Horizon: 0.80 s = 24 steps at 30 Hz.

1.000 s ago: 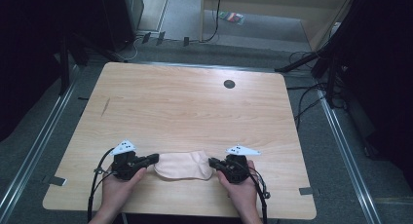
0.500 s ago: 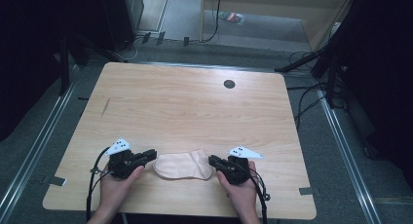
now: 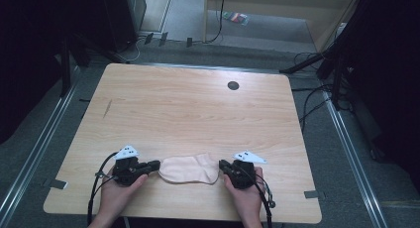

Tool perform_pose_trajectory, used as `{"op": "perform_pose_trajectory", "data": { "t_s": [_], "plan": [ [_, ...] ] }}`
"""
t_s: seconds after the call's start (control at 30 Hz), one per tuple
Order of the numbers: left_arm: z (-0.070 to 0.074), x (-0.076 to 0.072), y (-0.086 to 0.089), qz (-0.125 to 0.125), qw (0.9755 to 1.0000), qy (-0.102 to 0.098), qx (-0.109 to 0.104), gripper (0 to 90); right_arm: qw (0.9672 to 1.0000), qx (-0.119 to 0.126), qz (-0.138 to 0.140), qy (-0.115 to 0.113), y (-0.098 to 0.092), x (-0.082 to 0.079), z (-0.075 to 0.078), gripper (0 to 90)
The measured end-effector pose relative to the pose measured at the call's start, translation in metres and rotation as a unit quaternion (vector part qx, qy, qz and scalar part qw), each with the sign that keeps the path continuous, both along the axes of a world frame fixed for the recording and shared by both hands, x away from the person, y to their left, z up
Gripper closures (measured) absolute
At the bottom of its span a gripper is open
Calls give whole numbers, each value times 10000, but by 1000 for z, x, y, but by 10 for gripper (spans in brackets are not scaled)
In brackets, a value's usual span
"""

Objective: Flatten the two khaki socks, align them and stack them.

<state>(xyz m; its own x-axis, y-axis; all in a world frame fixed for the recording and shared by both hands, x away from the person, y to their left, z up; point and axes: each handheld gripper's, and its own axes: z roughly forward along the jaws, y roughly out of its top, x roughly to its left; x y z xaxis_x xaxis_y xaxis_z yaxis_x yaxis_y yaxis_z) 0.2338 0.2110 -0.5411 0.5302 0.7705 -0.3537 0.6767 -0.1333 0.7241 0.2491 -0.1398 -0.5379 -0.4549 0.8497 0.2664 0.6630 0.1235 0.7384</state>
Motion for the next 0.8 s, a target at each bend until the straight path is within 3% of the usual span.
{"op": "perform_pose_trajectory", "data": {
  "t_s": [0.1,0.17,0.3,0.43,0.6,0.8],
  "plan": [
    [2,-2,2,-88,9999,-24,-98,873,9992,67,69,-396,3,-6,8,842],
    [2,-2,2,-136,9998,7,-107,900,9985,51,133,-536,7,-9,11,854],
    [-2,-2,-5,-274,9994,126,166,900,9979,31,623,-143,15,-5,2,900],
    [-7,-2,-11,-434,9974,232,521,900,9979,-179,611,154,19,-2,-8,900],
    [-8,-1,-13,-416,9973,151,594,900,9983,-73,536,218,16,1,-10,900],
    [-8,4,-14,-195,9975,-8,674,900,9991,-9,411,143,21,3,-12,900]
  ]
}}
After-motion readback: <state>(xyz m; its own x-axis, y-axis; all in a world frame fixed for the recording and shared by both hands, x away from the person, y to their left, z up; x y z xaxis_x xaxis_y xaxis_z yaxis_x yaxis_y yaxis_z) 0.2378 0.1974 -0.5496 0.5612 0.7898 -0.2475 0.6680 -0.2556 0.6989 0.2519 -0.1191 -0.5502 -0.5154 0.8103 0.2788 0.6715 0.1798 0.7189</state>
